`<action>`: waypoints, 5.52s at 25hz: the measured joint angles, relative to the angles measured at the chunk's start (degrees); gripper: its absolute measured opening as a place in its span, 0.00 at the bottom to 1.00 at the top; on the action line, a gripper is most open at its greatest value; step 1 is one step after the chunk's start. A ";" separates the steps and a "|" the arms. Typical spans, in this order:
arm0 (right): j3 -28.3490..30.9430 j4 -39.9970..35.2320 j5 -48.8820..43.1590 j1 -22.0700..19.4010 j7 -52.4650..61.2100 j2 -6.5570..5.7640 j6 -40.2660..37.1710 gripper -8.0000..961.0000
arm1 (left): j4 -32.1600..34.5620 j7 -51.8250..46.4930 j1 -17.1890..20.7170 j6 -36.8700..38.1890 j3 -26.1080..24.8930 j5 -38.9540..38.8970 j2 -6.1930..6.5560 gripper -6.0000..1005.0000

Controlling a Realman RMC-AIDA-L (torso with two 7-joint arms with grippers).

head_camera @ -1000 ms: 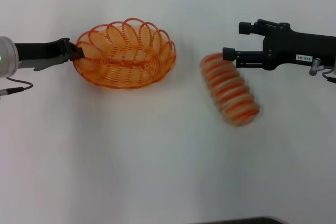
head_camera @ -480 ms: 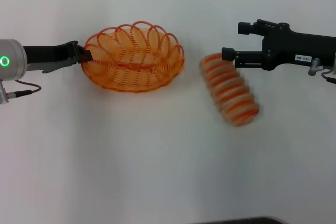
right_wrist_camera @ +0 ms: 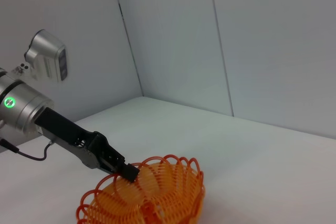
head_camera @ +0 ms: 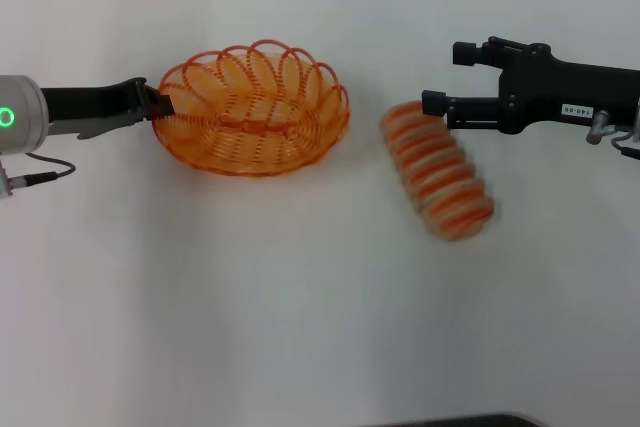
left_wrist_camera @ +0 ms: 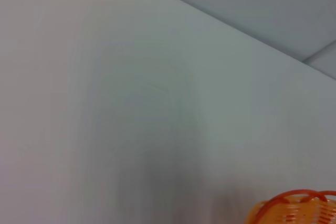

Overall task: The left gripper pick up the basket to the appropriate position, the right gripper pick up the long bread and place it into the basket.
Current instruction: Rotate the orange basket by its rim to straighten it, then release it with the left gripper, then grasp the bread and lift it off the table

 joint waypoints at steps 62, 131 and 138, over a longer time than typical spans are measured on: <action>0.27 2.16 4.77 1.21 6.67 -0.32 2.80 0.98 | 1.50 35.07 5.37 11.59 -12.91 -18.90 0.64 0.81; -21.34 -6.37 -48.83 31.11 89.08 -0.13 -5.57 0.98 | -7.35 86.19 7.89 43.36 -24.00 -3.14 1.53 0.91; -23.36 -4.07 -48.88 31.36 90.64 -0.09 -3.99 0.98 | -7.35 86.11 7.89 43.30 -23.98 -3.19 1.50 0.91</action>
